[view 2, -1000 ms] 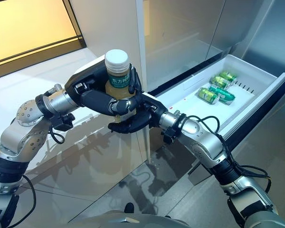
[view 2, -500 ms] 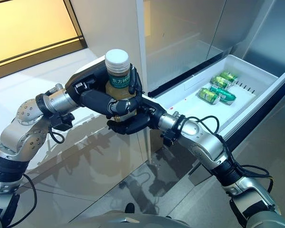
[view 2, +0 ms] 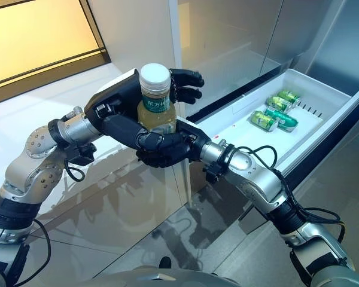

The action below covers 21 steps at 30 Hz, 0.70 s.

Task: Put drinks into fridge and close the fridge

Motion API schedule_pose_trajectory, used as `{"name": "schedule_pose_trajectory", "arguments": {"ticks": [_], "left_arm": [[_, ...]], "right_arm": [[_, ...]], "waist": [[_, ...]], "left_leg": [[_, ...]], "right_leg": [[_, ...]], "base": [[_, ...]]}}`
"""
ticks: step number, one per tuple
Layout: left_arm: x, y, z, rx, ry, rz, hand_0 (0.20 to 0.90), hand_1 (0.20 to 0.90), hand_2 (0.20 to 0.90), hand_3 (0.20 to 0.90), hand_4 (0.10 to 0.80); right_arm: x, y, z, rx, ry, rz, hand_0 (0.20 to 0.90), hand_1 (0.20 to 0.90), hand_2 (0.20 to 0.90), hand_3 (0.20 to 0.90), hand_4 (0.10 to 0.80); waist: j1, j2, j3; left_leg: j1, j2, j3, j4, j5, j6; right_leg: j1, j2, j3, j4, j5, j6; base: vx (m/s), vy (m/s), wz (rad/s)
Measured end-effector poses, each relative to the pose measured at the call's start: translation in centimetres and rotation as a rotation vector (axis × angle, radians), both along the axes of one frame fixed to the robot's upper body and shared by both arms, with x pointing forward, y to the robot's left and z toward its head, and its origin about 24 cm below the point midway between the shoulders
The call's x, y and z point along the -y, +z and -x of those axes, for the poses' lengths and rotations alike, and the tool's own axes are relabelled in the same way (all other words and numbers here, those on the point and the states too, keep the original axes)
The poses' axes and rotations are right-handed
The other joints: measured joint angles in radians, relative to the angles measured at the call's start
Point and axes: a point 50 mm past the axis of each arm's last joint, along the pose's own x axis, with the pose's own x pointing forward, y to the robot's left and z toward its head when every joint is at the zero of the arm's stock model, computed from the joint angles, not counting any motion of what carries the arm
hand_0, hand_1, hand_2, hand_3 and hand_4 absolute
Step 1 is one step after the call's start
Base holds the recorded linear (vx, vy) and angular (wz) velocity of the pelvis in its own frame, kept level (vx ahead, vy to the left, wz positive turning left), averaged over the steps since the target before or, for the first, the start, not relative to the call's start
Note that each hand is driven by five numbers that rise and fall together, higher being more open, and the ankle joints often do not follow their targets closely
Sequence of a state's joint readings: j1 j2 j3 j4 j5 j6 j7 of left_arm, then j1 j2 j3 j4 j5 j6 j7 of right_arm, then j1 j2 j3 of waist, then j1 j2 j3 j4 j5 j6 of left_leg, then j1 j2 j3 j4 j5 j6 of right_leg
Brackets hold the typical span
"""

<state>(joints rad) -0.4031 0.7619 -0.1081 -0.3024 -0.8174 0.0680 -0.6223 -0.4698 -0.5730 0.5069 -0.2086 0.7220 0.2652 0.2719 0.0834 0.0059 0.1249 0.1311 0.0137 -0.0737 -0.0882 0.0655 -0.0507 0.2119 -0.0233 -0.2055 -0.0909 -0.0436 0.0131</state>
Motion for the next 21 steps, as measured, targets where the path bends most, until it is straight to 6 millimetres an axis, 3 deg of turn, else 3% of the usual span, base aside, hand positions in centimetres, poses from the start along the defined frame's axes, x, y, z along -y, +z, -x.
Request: {"name": "schedule_pose_trajectory", "arguments": {"ticks": [12,21], "left_arm": [[-1.0,-0.1,0.4,0.008,0.0,0.009,0.9,0.9,0.9,0.9,0.8],[-3.6,-1.6,1.3,-0.034,0.083,0.053,0.9,0.9,0.9,0.9,0.8]], "right_arm": [[0.4,0.2,-0.2,0.01,-0.019,0.0,0.3,0.3,0.3,0.2,0.1],[2.4,1.7,-1.0,0.062,-0.095,-0.016,0.3,0.3,0.3,0.2,0.1]], "waist": [[0.006,0.0,0.0],[0.013,0.001,0.0]], "left_leg": [[-0.001,0.0,0.0,0.0,0.0,0.0],[-0.007,0.0,-0.001,0.0,0.0,0.0]], "right_leg": [[0.0,0.0,0.0,0.0,0.0,0.0],[-0.007,0.0,0.0,0.0,0.0,0.0]], "base": [[0.0,0.0,0.0],[-0.007,0.003,0.0]]}}
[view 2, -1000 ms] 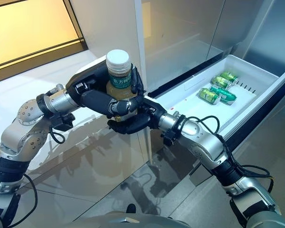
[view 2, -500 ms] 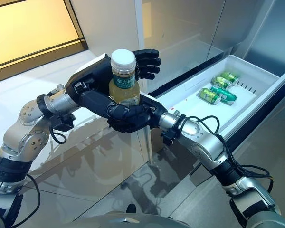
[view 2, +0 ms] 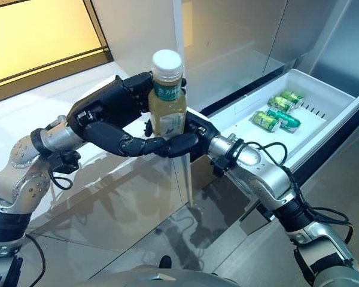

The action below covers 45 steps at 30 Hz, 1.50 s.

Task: Put drinks into fridge and close the fridge

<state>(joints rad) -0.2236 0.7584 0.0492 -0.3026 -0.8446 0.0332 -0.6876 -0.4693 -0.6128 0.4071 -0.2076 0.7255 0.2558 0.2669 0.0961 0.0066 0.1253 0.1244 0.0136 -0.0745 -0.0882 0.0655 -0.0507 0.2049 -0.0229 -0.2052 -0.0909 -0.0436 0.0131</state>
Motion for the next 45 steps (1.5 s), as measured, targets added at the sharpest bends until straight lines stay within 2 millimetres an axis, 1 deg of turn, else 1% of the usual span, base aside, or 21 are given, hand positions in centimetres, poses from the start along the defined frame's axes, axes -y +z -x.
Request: {"name": "schedule_pose_trajectory", "arguments": {"ticks": [3,6,8,12,14,17,18,19,20,21,23,27,30,31,32,33,36,40,45], "left_arm": [[-0.7,-0.6,0.3,-0.014,0.047,0.021,0.9,0.9,0.9,0.9,0.8],[-1.1,-1.0,0.6,0.0,0.086,0.083,0.9,0.9,0.9,0.9,0.8],[-1.4,-1.7,0.8,-0.018,0.107,0.124,0.9,0.9,0.9,0.9,0.8],[-1.2,-3.3,1.2,-0.095,0.077,0.238,0.9,0.9,0.9,0.9,0.8],[-0.7,-4.1,1.4,-0.162,0.016,0.373,0.9,0.9,0.9,0.9,0.8],[0.2,-4.8,1.6,-0.258,-0.102,0.593,0.9,0.9,0.9,0.9,0.8],[0.8,-5.3,1.7,-0.289,-0.16,0.719,0.9,0.9,0.9,0.9,0.8],[1.4,-5.7,1.8,-0.308,-0.197,0.79,0.9,0.9,0.9,0.9,0.8],[2.5,-6.3,2.0,-0.357,-0.275,0.895,0.9,0.9,0.9,0.9,0.8],[3.3,-6.9,2.2,-0.401,-0.332,0.944,0.9,0.9,0.9,0.9,0.8],[4.5,-7.6,2.6,-0.474,-0.419,0.981,0.9,0.9,0.9,0.9,0.8],[6.7,-8.9,3.7,-0.609,-0.626,1.059,0.9,0.9,0.9,0.9,0.8],[7.5,-9.8,4.1,-0.697,-0.721,1.107,0.9,0.9,0.9,0.9,0.8],[8.0,-10.2,4.4,-0.753,-0.769,1.141,0.9,0.9,0.9,0.9,0.8],[8.2,-10.3,4.6,-0.779,-0.795,1.16,0.9,0.9,0.9,0.9,0.8],[8.4,-10.5,5.1,-0.834,-0.861,1.21,0.9,0.9,0.9,0.9,0.8],[8.7,-10.5,5.6,-0.893,-0.951,1.269,0.9,0.9,0.9,0.9,0.8],[9.2,-11.1,6.0,-0.981,-1.002,1.273,0.9,0.9,0.9,0.9,0.8],[9.1,-13.6,6.5,-1.134,-0.932,1.295,0.9,0.9,0.9,0.9,0.8]], "right_arm": [[0.8,0.8,-0.3,0.025,-0.031,-0.02,0.3,0.3,0.3,0.2,0.1],[1.7,1.5,-0.6,0.05,-0.065,-0.041,0.3,0.3,0.3,0.2,0.1],[2.0,1.9,-0.6,0.065,-0.077,-0.056,0.3,0.3,0.3,0.2,0.1],[3.0,2.6,-0.6,0.082,-0.109,-0.099,0.3,0.3,0.3,0.2,0.1],[3.6,2.9,-0.4,0.095,-0.128,-0.113,0.3,0.3,0.3,0.2,0.1],[3.6,3.1,-0.2,0.114,-0.13,-0.121,0.3,0.3,0.3,0.2,0.1],[3.6,3.3,0.0,0.122,-0.131,-0.123,0.3,0.3,0.3,0.2,0.1],[3.5,3.4,0.1,0.127,-0.131,-0.125,0.3,0.3,0.3,0.2,0.1],[3.4,3.7,0.3,0.14,-0.131,-0.125,0.3,0.3,0.3,0.2,0.1],[3.4,3.9,0.4,0.15,-0.133,-0.125,0.3,0.3,0.3,0.2,0.1],[3.4,4.1,0.6,0.163,-0.143,-0.118,0.3,0.3,0.3,0.2,0.1],[4.4,4.4,0.4,0.174,-0.196,-0.069,0.3,0.3,0.3,0.2,0.1],[4.5,4.4,0.4,0.176,-0.206,-0.07,0.3,0.3,0.3,0.2,0.1],[4.5,4.4,0.4,0.176,-0.206,-0.07,0.3,0.3,0.3,0.2,0.1],[4.5,4.4,0.4,0.176,-0.206,-0.07,0.3,0.3,0.3,0.2,0.1],[4.5,4.4,0.4,0.176,-0.207,-0.07,0.3,0.3,0.3,0.2,0.1],[4.6,4.5,0.4,0.177,-0.212,-0.071,0.3,0.3,0.3,0.2,0.1],[5.0,4.8,0.3,0.19,-0.226,-0.079,0.3,0.3,0.3,0.2,0.1],[5.3,5.1,0.3,0.201,-0.238,-0.08,0.3,0.3,0.3,0.2,0.1]], "waist": [[0.004,0.0,0.0],[0.011,0.0,0.0],[0.011,0.0,0.0],[0.011,0.0,0.0],[0.01,0.0,0.0],[-0.001,0.0,0.0],[-0.003,0.0,0.0],[-0.005,0.0,0.0],[-0.009,-0.003,0.0],[-0.01,-0.003,0.0],[-0.015,-0.003,0.0],[-0.02,-0.007,0.002],[-0.025,-0.01,0.004],[-0.027,-0.012,0.006],[-0.029,-0.014,0.007],[-0.034,-0.021,0.011],[-0.04,-0.033,0.018],[-0.043,-0.043,0.024],[-0.051,-0.046,0.026]], "left_leg": [[-0.003,0.0,0.0,0.0,0.0,0.0],[-0.007,-0.001,0.0,0.0,0.0,0.0],[-0.008,-0.001,0.0,0.0,0.0,0.0],[-0.009,-0.001,0.0,0.0,0.0,0.0],[-0.009,-0.001,0.0,0.0,0.0,0.0],[-0.01,0.0,0.001,0.0,0.0,0.0],[-0.011,-0.001,0.001,0.0,-0.001,0.001],[-0.011,-0.002,0.001,0.0,-0.001,0.001],[-0.012,-0.001,0.001,0.0,-0.001,0.001],[-0.012,-0.001,0.001,0.0,-0.001,0.001],[-0.013,-0.001,0.001,0.0,-0.001,0.002],[-0.012,-0.001,0.002,0.0,-0.001,0.002],[-0.011,0.0,0.002,0.0,-0.001,0.002],[-0.011,0.0,0.003,0.0,-0.001,0.002],[-0.011,0.0,0.003,0.0,-0.001,0.002],[-0.011,0.0,0.003,0.0,-0.001,0.002],[-0.011,0.0,0.004,0.0,-0.001,0.002],[-0.014,0.0,0.017,0.0,-0.002,0.003],[-0.013,0.0,0.027,0.0,-0.004,0.005]], "right_leg": [[-0.003,0.0,0.0,0.0,0.0,0.0],[-0.006,0.0,-0.002,0.0,0.0,0.0],[-0.006,0.0,-0.002,0.0,0.0,0.0],[-0.008,0.0,-0.002,0.0,0.0,0.0],[-0.009,0.0,-0.002,0.0,0.0,0.0],[-0.013,0.001,0.001,0.001,0.0,0.0],[-0.013,0.0,0.002,0.0,0.0,0.0],[-0.013,0.0,0.002,0.0,0.0,0.0],[-0.014,0.0,0.003,0.001,0.0,0.0],[-0.015,0.0,0.004,0.001,0.0,0.0],[-0.015,0.001,0.004,0.001,0.0,0.0],[-0.015,0.0,0.004,0.001,0.0,0.0],[-0.015,0.001,0.005,0.002,0.0,0.0],[-0.015,0.001,0.006,0.002,0.0,0.0],[-0.015,0.001,0.006,0.002,0.0,0.0],[-0.015,0.001,0.006,0.002,0.0,0.0],[-0.015,0.001,0.006,0.002,0.0,0.0],[-0.024,0.0,0.014,0.004,0.0,0.0],[-0.027,0.0,0.026,0.004,0.001,0.002]], "base": [[0.0,0.0,0.0],[-0.043,0.007,0.02],[-0.047,0.002,0.01],[-0.042,0.003,0.0],[-0.019,0.001,0.0],[-0.043,-0.005,-0.03],[-0.041,-0.009,-0.03],[-0.052,-0.008,-0.02],[-0.041,-0.007,-0.01],[-0.035,-0.01,-0.02],[0.0,0.0,0.0],[-0.008,-0.001,0.0],[0.0,0.0,0.0],[0.0,0.0,0.0],[0.0,0.0,0.0],[0.0,0.0,0.0],[0.0,0.0,0.0],[-0.016,-0.011,-0.05],[-0.013,-0.001,-0.06]]}}
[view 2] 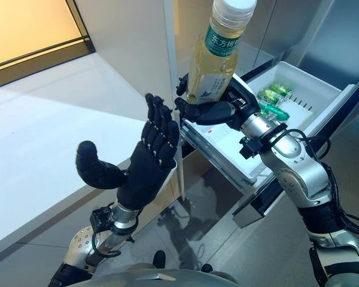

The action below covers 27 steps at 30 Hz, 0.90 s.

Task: Put drinks into fridge and close the fridge

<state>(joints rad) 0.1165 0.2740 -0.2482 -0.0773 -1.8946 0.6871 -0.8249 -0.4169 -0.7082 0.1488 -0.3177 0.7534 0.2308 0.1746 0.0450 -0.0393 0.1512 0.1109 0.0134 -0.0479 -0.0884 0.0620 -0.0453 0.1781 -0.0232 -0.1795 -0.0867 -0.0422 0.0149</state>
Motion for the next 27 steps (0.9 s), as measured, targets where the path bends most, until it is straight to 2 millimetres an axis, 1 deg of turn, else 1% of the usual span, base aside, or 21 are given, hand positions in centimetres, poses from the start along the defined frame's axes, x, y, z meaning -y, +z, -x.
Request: {"name": "schedule_pose_trajectory", "arguments": {"ticks": [1,3,5,6,8,10,11,14,17,19,21,23,24,27], "left_arm": [[-0.1,-0.8,0.2,-0.036,-0.007,-0.011,0.9,0.9,0.9,0.9,0.8],[-0.3,-3.1,1.0,-0.1,-0.022,-0.074,0.9,0.9,0.9,0.9,0.8],[-0.5,-5.5,2.0,-0.137,-0.04,-0.177,0.9,0.9,0.9,0.9,0.8],[-0.5,-6.3,2.4,-0.143,-0.049,-0.218,0.9,0.9,0.9,0.9,0.8],[-1.0,-8.9,4.1,-0.159,-0.091,-0.352,0.9,0.9,0.9,0.9,0.8],[-1.6,-11.0,5.7,-0.17,-0.136,-0.478,0.9,0.9,0.9,0.9,0.8],[-2.0,-11.8,6.5,-0.178,-0.156,-0.528,0.9,0.9,0.9,0.9,0.8],[-3.0,-13.5,8.1,-0.21,-0.192,-0.641,0.9,0.9,0.9,0.9,0.8],[-3.9,-14.7,8.8,-0.264,-0.17,-0.714,0.9,0.9,0.9,0.9,0.8],[-4.6,-15.7,8.9,-0.314,-0.126,-0.809,0.9,0.9,0.9,0.9,0.8],[-5.5,-17.0,8.7,-0.353,-0.08,-0.974,0.9,0.9,0.9,0.9,0.8],[-6.4,-17.8,8.0,-0.371,-0.015,-1.156,0.9,0.9,0.9,0.9,0.8],[-6.7,-18.1,7.9,-0.38,0.0,-1.205,0.9,0.9,0.9,0.9,0.8],[-8.8,-19.4,7.6,-0.448,0.099,-1.472,0.9,0.9,0.9,0.9,0.8]], "right_arm": [[0.2,0.1,0.0,0.004,-0.004,0.003,0.3,0.3,0.3,0.2,0.1],[0.8,0.4,-0.1,0.014,-0.023,0.01,0.3,0.3,0.3,0.2,0.1],[1.2,0.5,-0.2,0.022,-0.039,0.008,0.3,0.3,0.3,0.2,0.1],[1.3,0.5,-0.3,0.024,-0.041,0.008,0.3,0.3,0.3,0.2,0.1],[1.6,0.4,-0.4,0.022,-0.046,0.004,0.3,0.3,0.3,0.2,0.1],[1.9,0.4,-0.5,0.013,-0.049,0.006,0.3,0.3,0.3,0.2,0.1],[2.2,0.3,-0.6,0.01,-0.054,0.011,0.3,0.3,0.3,0.2,0.1],[2.6,0.0,-0.9,-0.01,-0.062,-0.001,0.3,0.3,0.3,0.2,0.1],[3.1,-0.1,-0.8,-0.024,-0.07,0.006,0.3,0.3,0.3,0.2,0.1],[3.4,-0.2,-0.6,-0.036,-0.067,0.006,0.3,0.3,0.3,0.2,0.1],[3.9,-0.5,-0.4,-0.051,-0.061,-0.018,0.3,0.3,0.3,0.2,0.1],[4.4,-0.6,-0.1,-0.064,-0.054,-0.041,0.3,0.3,0.3,0.2,0.1],[4.6,-0.6,0.0,-0.065,-0.054,-0.045,0.3,0.3,0.3,0.2,0.1],[5.1,-0.8,0.3,-0.079,-0.053,-0.041,0.3,0.3,0.3,0.2,0.1]], "waist": [[-0.001,0.0,0.0],[0.0,0.0,0.0],[-0.001,-0.001,0.001],[-0.001,-0.001,0.001],[-0.004,-0.001,0.001],[-0.01,-0.001,0.001],[-0.012,-0.001,0.001],[-0.021,-0.001,0.0],[-0.022,0.0,0.0],[-0.024,0.0,0.0],[-0.023,0.001,0.0],[-0.025,0.003,-0.001],[-0.026,0.003,-0.002],[-0.047,0.004,-0.003]], "left_leg": [[0.0,0.0,0.001,0.0,0.0,0.0],[0.0,0.0,0.002,0.0,-0.001,0.001],[0.0,0.0,0.004,0.0,-0.001,0.001],[0.0,0.0,0.006,0.0,-0.001,0.001],[-0.001,0.0,0.013,0.0,-0.002,0.002],[-0.004,0.0,0.016,0.0,-0.002,0.002],[-0.005,0.0,0.018,0.0,-0.002,0.002],[-0.006,0.0,0.024,0.0,-0.003,0.004],[-0.006,0.001,0.025,0.0,-0.003,0.004],[-0.005,0.001,0.026,0.0,-0.003,0.004],[-0.006,0.001,0.025,0.0,-0.003,0.004],[-0.011,0.001,0.026,0.0,-0.003,0.004],[-0.013,0.001,0.027,0.0,-0.003,0.004],[-0.02,0.001,0.026,0.0,-0.003,0.004]], "right_leg": [[0.0,0.0,0.0,0.0,0.0,0.0],[-0.001,0.0,0.001,0.0,0.0,0.0],[-0.002,0.0,0.002,0.0,0.0,0.0],[-0.003,0.0,0.003,0.0,0.0,0.0],[-0.006,-0.001,0.008,0.0,0.001,0.001],[-0.01,-0.001,0.011,0.0,0.003,0.002],[-0.013,-0.001,0.013,0.0,0.004,0.003],[-0.015,-0.001,0.022,-0.004,0.009,0.003],[-0.017,-0.001,0.027,-0.004,0.01,0.003],[-0.017,-0.001,0.028,-0.004,0.011,0.003],[-0.017,-0.001,0.027,-0.004,0.011,0.003],[-0.022,0.0,0.028,-0.004,0.011,0.003],[-0.024,-0.001,0.027,-0.004,0.011,0.003],[-0.032,-0.001,0.03,-0.004,0.014,0.003]], "base": [[0.0,0.0,0.0],[0.0,0.0,0.0],[0.0,0.0,0.0],[0.004,0.019,-0.04],[0.006,0.027,-0.07],[0.009,0.03,-0.06],[0.05,0.026,-0.06],[0.047,0.029,-0.08],[0.039,0.018,-0.05],[0.0,0.0,0.0],[0.0,0.0,0.0],[0.0,0.0,0.0],[0.0,0.0,0.0],[0.02,0.013,-0.03]]}}
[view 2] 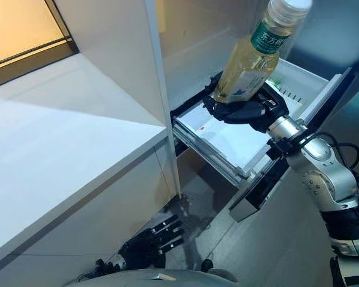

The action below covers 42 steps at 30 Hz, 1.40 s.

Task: Put drinks into fridge and close the fridge

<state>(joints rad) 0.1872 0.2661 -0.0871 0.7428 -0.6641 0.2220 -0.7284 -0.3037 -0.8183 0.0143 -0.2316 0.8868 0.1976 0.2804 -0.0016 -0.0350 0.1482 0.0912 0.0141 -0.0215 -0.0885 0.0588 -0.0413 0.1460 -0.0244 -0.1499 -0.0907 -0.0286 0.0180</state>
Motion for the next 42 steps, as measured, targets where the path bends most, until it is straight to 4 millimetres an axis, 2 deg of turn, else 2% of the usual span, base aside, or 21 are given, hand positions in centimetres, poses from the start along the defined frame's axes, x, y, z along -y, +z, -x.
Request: {"name": "schedule_pose_trajectory", "arguments": {"ticks": [3,11,16,21,25,30,34,37,42], "left_arm": [[-1.3,-1.0,0.0,-0.03,0.075,-0.165,0.9,0.9,0.9,0.9,0.8],[-1.9,-2.4,1.4,-0.074,0.14,-0.4,0.9,0.9,0.9,0.9,0.8],[-2.5,-3.0,2.8,-0.143,0.139,-0.515,0.9,0.9,0.9,0.9,0.8],[-3.4,-3.3,4.6,-0.209,0.123,-0.593,0.9,0.9,0.9,0.9,0.8],[-3.5,-3.2,4.7,-0.259,0.111,-0.607,0.9,0.9,0.9,0.9,0.8],[-3.6,-2.9,3.4,-0.294,0.08,-0.583,0.9,0.9,0.9,0.9,0.8],[-3.7,-2.9,3.0,-0.318,0.061,-0.576,0.9,0.9,0.9,0.9,0.8],[-3.8,-2.9,2.8,-0.33,0.057,-0.574,0.9,0.9,0.9,0.9,0.8],[-4.1,-3.0,2.2,-0.352,0.071,-0.573,0.9,0.9,0.9,0.9,0.8]], "right_arm": [[0.6,-1.0,0.4,-0.043,-0.013,-0.008,0.3,0.3,0.3,0.2,0.1],[1.6,-5.9,2.8,-0.231,0.002,-0.056,0.3,0.3,0.3,0.2,0.1],[1.6,-6.9,3.8,-0.253,0.004,-0.032,0.3,0.3,0.3,0.2,0.1],[3.7,-7.0,4.2,-0.223,-0.153,0.04,0.3,0.3,0.3,0.2,0.1],[5.3,-6.3,4.1,-0.194,-0.264,0.071,0.3,0.3,0.3,0.2,0.1],[7.3,-5.0,2.6,-0.204,-0.318,0.185,0.3,0.3,0.3,0.2,0.1],[8.0,-4.3,0.1,-0.235,-0.331,0.246,0.3,0.3,0.3,0.2,0.1],[7.9,-4.8,-1.6,-0.298,-0.324,0.311,0.3,0.3,0.3,0.2,0.1],[7.6,-6.5,-3.1,-0.42,-0.287,0.411,0.3,0.3,0.3,0.2,0.1]], "waist": [[-0.008,0.001,0.0],[-0.038,-0.002,-0.01],[-0.062,-0.007,-0.021],[-0.061,-0.022,-0.035],[-0.063,-0.027,-0.039],[-0.056,-0.028,-0.042],[-0.055,-0.025,-0.044],[-0.046,-0.025,-0.044],[-0.003,-0.024,-0.044]], "left_leg": [[0.0,0.001,0.009,0.0,0.0,0.0],[0.0,0.002,0.017,0.0,0.0,0.0],[0.002,0.005,0.031,-0.001,-0.001,-0.001],[0.002,0.005,0.046,-0.001,-0.001,0.0],[0.004,0.003,0.047,-0.001,0.0,0.001],[0.004,0.002,0.048,-0.003,0.001,0.004],[0.004,0.003,0.05,-0.001,0.002,0.004],[0.005,0.003,0.046,0.0,0.002,0.004],[0.004,0.003,0.045,0.0,0.002,0.004]], "right_leg": [[-0.002,0.0,0.003,0.0,0.0,0.0],[-0.005,0.001,0.009,0.0,0.001,0.0],[-0.01,0.002,0.022,0.0,0.005,0.0],[-0.014,0.001,0.034,0.0,0.011,0.002],[-0.014,0.0,0.037,0.0,0.015,0.004],[-0.014,0.0,0.04,0.0,0.019,0.006],[-0.016,0.0,0.045,0.0,0.02,0.005],[-0.015,0.0,0.044,0.0,0.02,0.005],[-0.014,0.001,0.038,0.0,0.02,0.005]], "base": [[0.008,0.002,-0.01],[0.005,-0.003,-0.02],[0.029,-0.001,-0.07],[0.062,0.014,-0.08],[0.07,0.043,-0.02],[0.095,0.031,-0.02],[0.126,0.021,-0.03],[0.15,0.014,0.0],[0.119,-0.008,0.03]]}}
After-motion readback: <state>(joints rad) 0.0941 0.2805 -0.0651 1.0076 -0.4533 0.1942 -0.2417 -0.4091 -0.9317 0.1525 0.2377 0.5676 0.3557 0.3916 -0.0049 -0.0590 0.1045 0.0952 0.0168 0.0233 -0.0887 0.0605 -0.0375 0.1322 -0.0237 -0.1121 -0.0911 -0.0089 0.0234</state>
